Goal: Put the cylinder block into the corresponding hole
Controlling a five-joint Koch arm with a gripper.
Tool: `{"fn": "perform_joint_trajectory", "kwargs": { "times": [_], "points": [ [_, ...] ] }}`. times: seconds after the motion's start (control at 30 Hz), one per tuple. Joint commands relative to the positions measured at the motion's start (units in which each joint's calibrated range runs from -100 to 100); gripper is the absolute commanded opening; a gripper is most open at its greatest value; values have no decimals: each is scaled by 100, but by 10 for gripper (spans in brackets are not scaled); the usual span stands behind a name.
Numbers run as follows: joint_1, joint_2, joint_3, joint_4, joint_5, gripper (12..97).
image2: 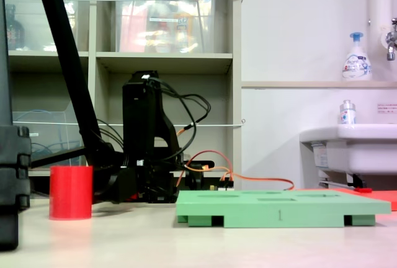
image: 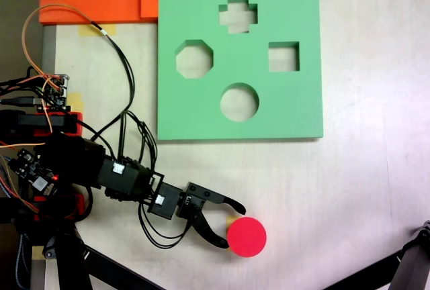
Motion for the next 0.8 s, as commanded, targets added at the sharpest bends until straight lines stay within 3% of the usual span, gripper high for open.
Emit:
{"fn": "perform_joint_trajectory", "kwargs": {
  "times": [0.0, 0.07, 0.2, 0.77],
  "points": [
    [5, -25, 13, 685, 10, 523],
    [10, -81, 13, 685, 10, 615],
    [-15, -193, -7, 685, 15, 686],
    [-78, 226, 1160, 685, 103, 673]
  ]
}}
